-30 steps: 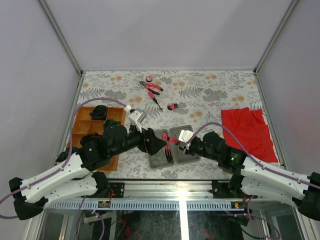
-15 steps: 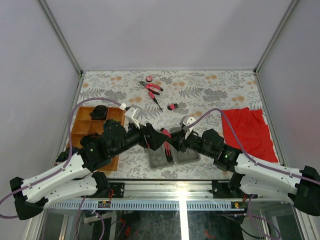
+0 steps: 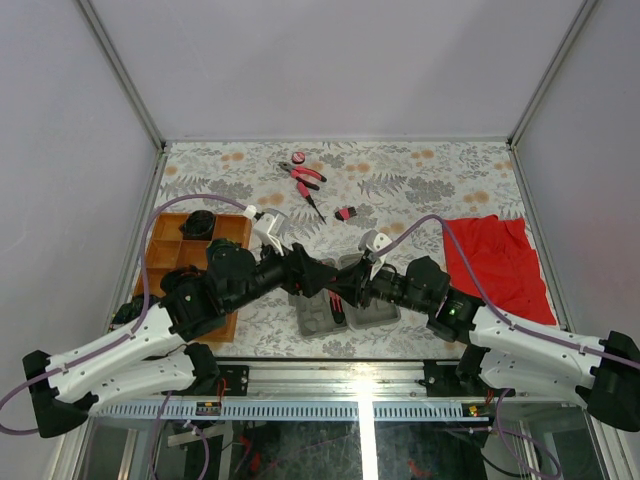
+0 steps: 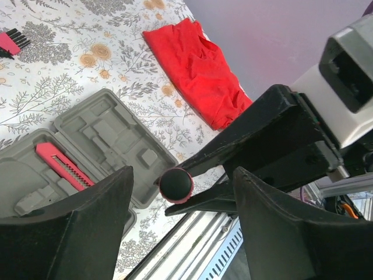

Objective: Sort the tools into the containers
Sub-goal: Pick up the screwdriver from the center of the board, then place the screwdriver in the storage box.

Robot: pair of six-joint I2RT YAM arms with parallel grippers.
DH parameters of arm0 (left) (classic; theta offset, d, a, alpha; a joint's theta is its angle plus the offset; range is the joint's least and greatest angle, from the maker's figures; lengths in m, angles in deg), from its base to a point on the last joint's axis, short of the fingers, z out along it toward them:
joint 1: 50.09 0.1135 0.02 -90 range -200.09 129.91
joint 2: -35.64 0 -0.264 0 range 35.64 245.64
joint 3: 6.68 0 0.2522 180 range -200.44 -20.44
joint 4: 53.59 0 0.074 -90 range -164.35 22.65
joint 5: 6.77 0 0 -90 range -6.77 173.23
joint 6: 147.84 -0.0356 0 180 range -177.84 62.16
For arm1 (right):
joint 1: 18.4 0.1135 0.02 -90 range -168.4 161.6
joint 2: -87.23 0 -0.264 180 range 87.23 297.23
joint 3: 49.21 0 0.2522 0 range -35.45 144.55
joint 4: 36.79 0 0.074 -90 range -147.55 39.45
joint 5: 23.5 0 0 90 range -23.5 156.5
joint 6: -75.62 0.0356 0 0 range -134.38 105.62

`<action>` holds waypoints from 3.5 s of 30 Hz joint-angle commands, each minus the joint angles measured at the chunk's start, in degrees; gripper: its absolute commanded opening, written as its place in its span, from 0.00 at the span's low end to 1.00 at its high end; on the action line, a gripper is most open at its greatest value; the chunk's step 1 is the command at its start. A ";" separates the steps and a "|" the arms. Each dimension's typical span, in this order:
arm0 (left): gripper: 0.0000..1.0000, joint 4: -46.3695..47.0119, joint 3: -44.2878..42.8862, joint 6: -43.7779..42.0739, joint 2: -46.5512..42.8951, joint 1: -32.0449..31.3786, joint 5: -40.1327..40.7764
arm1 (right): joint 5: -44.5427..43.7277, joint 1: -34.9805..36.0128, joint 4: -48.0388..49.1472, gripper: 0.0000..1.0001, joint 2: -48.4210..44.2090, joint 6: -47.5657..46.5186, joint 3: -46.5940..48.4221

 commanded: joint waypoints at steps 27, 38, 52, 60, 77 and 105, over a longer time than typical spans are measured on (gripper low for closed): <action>0.00 2.03 -2.48 -0.26 1.94 -0.03 -0.70 | 1.68 0.23 1.42 0.61 -4.57 -3.07 1.48; 0.00 2.75 -2.79 -0.46 3.56 0.04 -3.43 | 1.83 0.23 2.27 0.49 -3.51 -3.04 1.41; 0.50 0.36 -2.05 0.58 2.11 1.37 -0.50 | -9.58 0.28 -0.66 0.00 -3.67 1.54 1.86; 0.61 -3.96 0.69 4.89 3.51 14.93 -5.14 | -22.85 0.03 -21.47 0.00 0.33 7.94 8.59; 0.61 -13.58 3.56 7.55 14.21 24.08 -5.96 | -6.90 -16.40 -26.20 0.00 8.73 23.47 7.80; 0.40 -7.20 7.54 6.32 29.87 25.12 -13.62 | -11.55 -16.45 -22.86 0.00 4.82 23.21 4.25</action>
